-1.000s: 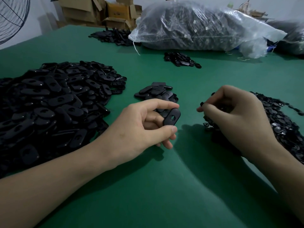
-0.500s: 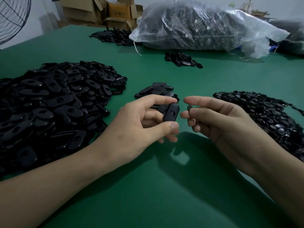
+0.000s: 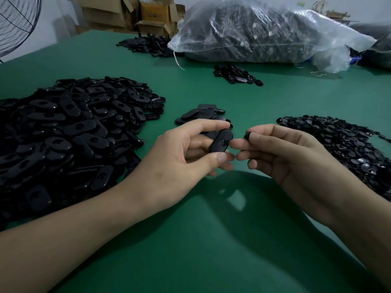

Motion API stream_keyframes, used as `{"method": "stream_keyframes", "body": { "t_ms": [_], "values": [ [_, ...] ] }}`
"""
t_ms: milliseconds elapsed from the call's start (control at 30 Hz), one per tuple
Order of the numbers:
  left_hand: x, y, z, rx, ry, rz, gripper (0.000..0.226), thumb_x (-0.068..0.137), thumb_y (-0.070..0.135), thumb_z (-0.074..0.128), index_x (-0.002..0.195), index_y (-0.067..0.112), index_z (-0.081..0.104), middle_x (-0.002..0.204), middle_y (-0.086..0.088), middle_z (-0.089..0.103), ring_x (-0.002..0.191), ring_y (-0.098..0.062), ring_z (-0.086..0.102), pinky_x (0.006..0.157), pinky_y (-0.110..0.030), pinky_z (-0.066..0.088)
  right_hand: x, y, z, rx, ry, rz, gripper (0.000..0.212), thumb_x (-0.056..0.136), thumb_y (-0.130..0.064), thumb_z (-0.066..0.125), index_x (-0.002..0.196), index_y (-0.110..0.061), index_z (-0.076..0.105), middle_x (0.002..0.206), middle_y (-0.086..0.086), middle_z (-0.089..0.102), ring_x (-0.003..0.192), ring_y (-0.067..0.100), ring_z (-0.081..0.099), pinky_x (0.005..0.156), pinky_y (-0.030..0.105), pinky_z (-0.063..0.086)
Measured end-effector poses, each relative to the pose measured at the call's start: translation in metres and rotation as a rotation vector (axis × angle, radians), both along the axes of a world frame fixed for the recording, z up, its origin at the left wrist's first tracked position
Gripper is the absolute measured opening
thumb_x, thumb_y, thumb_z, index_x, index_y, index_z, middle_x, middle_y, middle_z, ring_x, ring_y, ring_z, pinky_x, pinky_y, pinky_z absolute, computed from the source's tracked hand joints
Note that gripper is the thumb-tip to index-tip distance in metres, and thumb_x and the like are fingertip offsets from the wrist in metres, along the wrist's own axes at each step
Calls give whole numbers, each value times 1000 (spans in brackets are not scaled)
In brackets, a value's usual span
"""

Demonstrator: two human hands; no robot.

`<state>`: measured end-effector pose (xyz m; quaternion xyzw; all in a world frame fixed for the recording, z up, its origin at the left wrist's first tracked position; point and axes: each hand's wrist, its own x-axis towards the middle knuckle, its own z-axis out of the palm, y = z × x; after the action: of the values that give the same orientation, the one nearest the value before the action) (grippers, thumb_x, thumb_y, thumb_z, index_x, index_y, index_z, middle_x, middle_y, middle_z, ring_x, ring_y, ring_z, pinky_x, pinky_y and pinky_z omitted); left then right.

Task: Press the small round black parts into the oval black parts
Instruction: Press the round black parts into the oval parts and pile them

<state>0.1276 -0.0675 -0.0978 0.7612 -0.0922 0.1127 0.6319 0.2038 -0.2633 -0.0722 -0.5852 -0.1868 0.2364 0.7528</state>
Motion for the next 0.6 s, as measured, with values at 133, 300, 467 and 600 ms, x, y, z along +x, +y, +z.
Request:
{"method": "stream_keyframes", "body": {
  "t_ms": [133,300,467,600],
  "values": [
    [1,0,-1,-35,23,17,28,96,9,67,120,21,58,100,1,80,93,-16,78,79,-22,59,-1,0,-1,-16,-12,24,22,81,-17,68,99,-5,64,100,19,77,80,19,75,68,22,58],
    [0,2,-2,-44,35,71,10,96,8,71,102,13,64,95,0,81,88,-18,79,77,-28,62,-3,1,0,-74,-104,21,22,83,-20,68,98,-6,61,100,20,77,82,21,73,66,23,54],
    [0,2,1,-94,62,110,8,94,7,72,101,12,73,92,-4,81,86,-18,79,76,-27,62,-9,3,1,-161,-227,-52,18,80,-25,70,92,-11,68,92,11,79,76,18,72,63,21,52],
    [1,2,3,-112,72,154,9,88,12,77,94,18,80,87,-4,80,86,-13,77,73,-19,58,-12,6,-4,-218,-272,-109,15,77,-29,76,85,-16,76,82,4,77,67,9,65,59,17,46]
  ]
}}
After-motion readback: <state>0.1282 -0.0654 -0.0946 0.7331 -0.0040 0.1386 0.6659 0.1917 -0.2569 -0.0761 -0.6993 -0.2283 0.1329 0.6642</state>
